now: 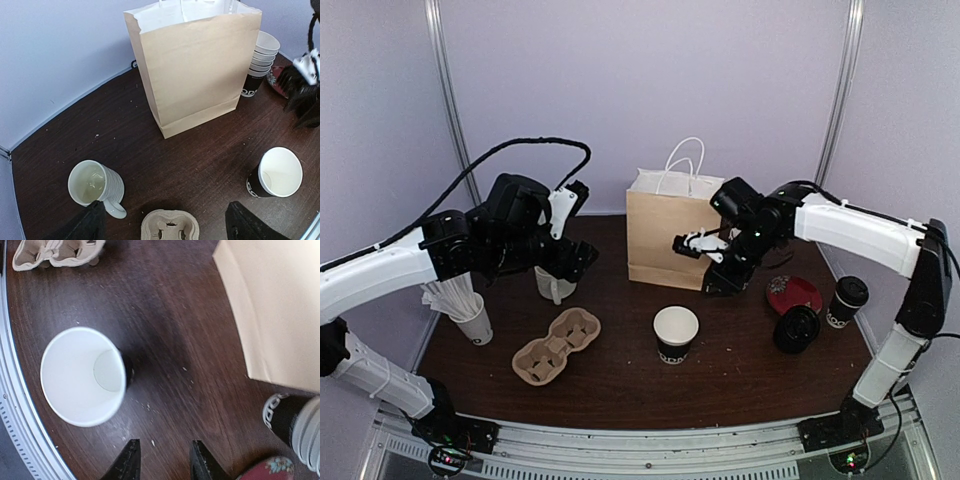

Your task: Pack the takeout coffee

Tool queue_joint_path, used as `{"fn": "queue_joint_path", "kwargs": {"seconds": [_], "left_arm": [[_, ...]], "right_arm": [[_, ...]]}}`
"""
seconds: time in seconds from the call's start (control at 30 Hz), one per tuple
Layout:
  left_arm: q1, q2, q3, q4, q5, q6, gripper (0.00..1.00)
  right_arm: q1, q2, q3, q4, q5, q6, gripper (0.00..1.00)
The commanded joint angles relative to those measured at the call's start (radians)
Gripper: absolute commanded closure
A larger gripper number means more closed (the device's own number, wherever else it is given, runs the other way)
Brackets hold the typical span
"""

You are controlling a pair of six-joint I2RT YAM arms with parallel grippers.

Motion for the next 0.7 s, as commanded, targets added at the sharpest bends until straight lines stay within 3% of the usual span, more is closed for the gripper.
{"fn": "queue_joint_path", "kwargs": {"seconds": [0.0, 0.23, 0.4, 0.67], "left_arm": [[0.007, 0.007, 0.017, 0.056, 0.027, 0.005, 0.14], [0.007, 0.034, 0.035, 0.063, 0.140, 0.083, 0.21], [0.007, 0.062, 0.050, 0.075, 0.173, 0.086, 0.21], [0.006, 0.120, 0.105, 0.047, 0.174, 0.095, 0.17]], "right_arm": [[-0.112, -0.167, -0.122, -0.082, 0.063, -0.008, 0.63], [-0.349, -0.375, -0.289, -0.161, 0.177, -0.037, 0.61], [-0.477, -0.468, -0.373, -0.202, 0.271, -0.068, 0.57], [-0.523, -0.512, -0.428, -0.225, 0.272, -0.088, 0.54]]}}
